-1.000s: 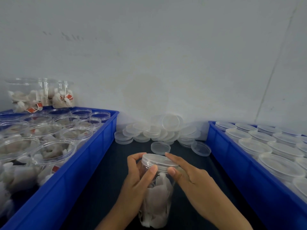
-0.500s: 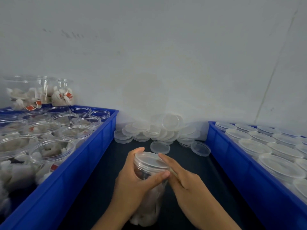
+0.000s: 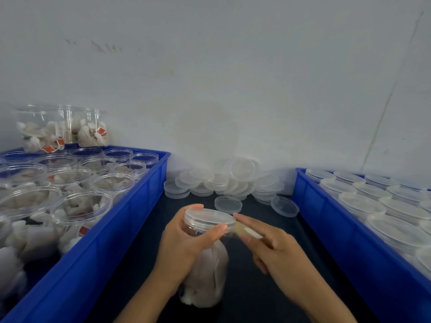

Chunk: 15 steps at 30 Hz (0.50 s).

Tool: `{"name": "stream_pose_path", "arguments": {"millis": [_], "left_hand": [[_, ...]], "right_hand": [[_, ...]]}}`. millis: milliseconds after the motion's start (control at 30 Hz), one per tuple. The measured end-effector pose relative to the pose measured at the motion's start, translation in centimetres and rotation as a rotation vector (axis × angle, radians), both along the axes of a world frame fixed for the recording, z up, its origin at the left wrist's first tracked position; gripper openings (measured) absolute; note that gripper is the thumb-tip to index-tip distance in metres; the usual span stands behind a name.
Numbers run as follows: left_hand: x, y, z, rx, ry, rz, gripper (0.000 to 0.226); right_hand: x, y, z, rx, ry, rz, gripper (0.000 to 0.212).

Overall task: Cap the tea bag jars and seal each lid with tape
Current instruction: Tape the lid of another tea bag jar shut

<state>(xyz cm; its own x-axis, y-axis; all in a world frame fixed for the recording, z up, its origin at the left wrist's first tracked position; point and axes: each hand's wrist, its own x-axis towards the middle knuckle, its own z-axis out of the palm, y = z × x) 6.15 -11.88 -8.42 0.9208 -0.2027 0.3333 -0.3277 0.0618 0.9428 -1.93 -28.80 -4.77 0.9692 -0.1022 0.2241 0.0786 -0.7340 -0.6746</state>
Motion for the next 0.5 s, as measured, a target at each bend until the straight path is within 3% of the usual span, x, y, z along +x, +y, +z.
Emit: {"name": "stream_pose_path", "arguments": {"millis": [100,267,500], "left_hand": [[0.1,0.14,0.18,-0.004,0.015,-0.023,0.085],[0.39,0.51,0.22,0.036,0.044,-0.093,0.083],[0.62,0.89,0.27,0.002,0.118,-0.174,0.085]], "right_hand": [[-0.31,-0.33,0.63,-0.043,-0.008,-0.073,0.037],[-0.54,-0.2,1.06,-0.298,-0.083,-0.125,0.045],[-0.29,0.35,0.63,-0.386,-0.117,-0.089,0.043]]}}
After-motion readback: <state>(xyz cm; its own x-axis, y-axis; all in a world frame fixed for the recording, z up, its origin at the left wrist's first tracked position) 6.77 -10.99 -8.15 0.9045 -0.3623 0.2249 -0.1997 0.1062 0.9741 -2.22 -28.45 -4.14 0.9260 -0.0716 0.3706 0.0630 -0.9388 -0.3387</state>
